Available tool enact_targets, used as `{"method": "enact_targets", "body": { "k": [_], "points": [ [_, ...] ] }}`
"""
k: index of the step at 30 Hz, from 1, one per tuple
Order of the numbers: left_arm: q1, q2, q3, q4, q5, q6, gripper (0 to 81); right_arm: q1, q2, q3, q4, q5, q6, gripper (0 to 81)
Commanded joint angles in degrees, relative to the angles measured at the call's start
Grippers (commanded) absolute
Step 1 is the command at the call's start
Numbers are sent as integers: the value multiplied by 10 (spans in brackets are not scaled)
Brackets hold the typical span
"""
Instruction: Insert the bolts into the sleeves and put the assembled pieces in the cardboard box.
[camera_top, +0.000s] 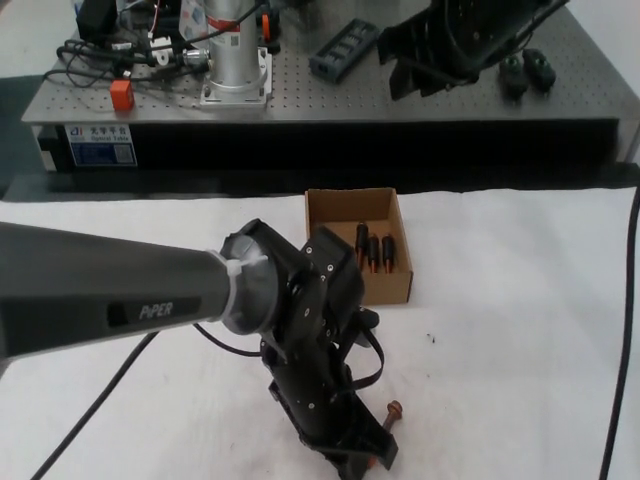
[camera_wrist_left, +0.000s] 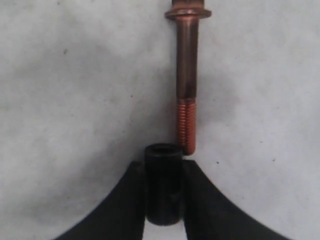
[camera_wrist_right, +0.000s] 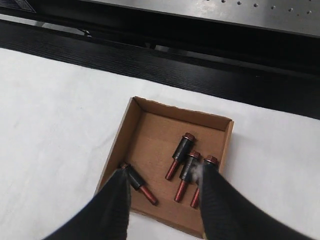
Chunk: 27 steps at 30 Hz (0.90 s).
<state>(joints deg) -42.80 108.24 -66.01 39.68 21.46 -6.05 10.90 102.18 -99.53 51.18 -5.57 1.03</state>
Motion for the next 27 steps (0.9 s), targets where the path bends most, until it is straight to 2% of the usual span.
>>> {"method": "enact_targets", "body": {
  "k": [1, 7, 14, 16, 21, 25, 27],
  "points": [
    [-3, 5, -13, -14, 11, 6, 6, -4, -31, -6, 10, -1, -6, 321],
    [-5, 6, -26, -50, 81, -19, 6, -13, -64, -6, 12, -1, -6, 321],
    [-5, 6, -26, -125, 125, -81, 6, -35, -108, -6, 48, -1, -21, 321],
    [-5, 6, -29, -115, 98, -81, 6, -42, -118, -6, 55, -1, -24, 321],
    [-5, 6, -51, -54, -19, -58, 6, -55, -139, 5, 115, -1, -33, 321],
    [4, -21, -47, -2, -170, -42, 6, -48, -171, 99, 142, 12, -10, 321],
    [24, -52, -23, -7, -185, -47, 6, -35, -193, 176, 126, 12, 22, 321]
  ]
}}
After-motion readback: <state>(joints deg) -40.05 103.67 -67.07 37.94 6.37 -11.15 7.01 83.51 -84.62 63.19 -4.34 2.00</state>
